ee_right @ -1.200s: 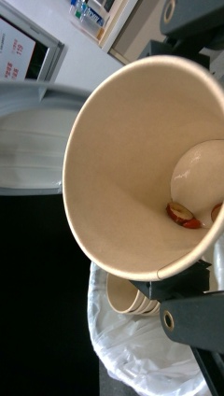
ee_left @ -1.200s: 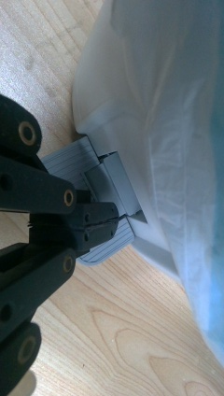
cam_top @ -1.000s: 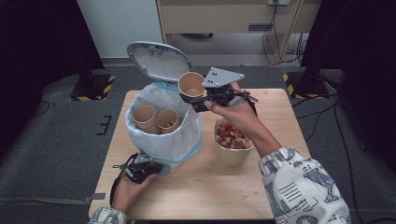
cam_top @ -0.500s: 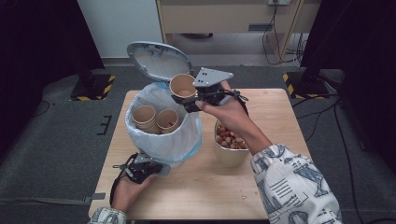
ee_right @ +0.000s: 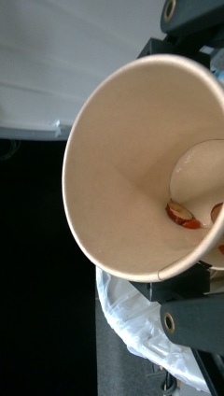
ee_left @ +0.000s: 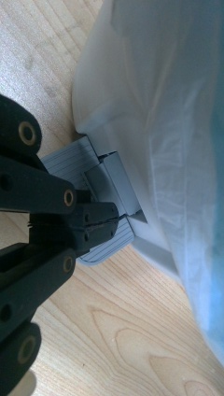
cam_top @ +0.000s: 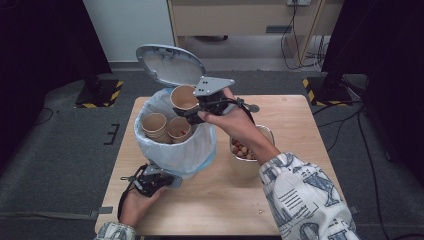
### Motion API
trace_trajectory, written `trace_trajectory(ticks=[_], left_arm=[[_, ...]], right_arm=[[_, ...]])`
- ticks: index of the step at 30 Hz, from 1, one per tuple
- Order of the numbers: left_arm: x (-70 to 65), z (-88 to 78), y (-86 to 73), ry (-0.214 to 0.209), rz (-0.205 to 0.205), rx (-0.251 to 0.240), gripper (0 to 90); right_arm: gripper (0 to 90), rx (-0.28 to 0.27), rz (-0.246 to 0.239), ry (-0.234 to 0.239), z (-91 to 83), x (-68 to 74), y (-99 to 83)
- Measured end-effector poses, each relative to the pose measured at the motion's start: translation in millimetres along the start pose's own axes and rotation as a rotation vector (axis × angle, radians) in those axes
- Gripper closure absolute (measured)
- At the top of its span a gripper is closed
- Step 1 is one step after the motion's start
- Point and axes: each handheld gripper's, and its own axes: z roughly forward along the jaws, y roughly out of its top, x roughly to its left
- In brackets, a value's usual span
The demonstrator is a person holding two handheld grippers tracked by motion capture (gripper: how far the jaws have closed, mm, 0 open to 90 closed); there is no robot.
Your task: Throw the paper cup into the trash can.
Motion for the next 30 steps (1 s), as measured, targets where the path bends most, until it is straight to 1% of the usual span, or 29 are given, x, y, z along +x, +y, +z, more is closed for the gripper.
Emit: trace_trajectory(ticks=[5,10,17,18,19,20,22,30], left_arm=[[0.1,-0.1,0.1,-0.001,0.001,0.002,90.0],[0.1,-0.1,0.0,-0.001,0.001,0.002,90.0],[0.1,-0.1,0.1,0.000,0.003,0.002,90.0],[0.1,-0.1,0.0,-0.001,0.003,0.002,90.0],[0.1,-0.1,0.0,-0.001,0.003,0.002,90.0],[0.1,-0.1,0.0,0.000,0.003,0.002,90.0],[0.1,-0.1,0.0,-0.001,0.004,0.002,90.0],[-0.2,-0.1,0.1,0.001,0.004,0.002,90.0]], right_arm=[[26.2,0.014,0.007,0.020,7.9,3.3,0.8],[26.1,0.042,0.014,0.043,18.0,8.0,0.3],[24.9,0.069,0.016,0.062,25.4,10.4,-2.4],[22.1,0.073,0.035,0.072,28.1,10.7,-3.3],[19.4,0.077,0.050,0.070,29.4,11.1,-3.6],[17.5,0.080,0.054,0.071,30.3,11.4,-4.0],[15.7,0.073,0.059,0.075,31.0,12.4,-4.1],[15.8,0.065,0.057,0.068,29.8,12.5,-3.1]])
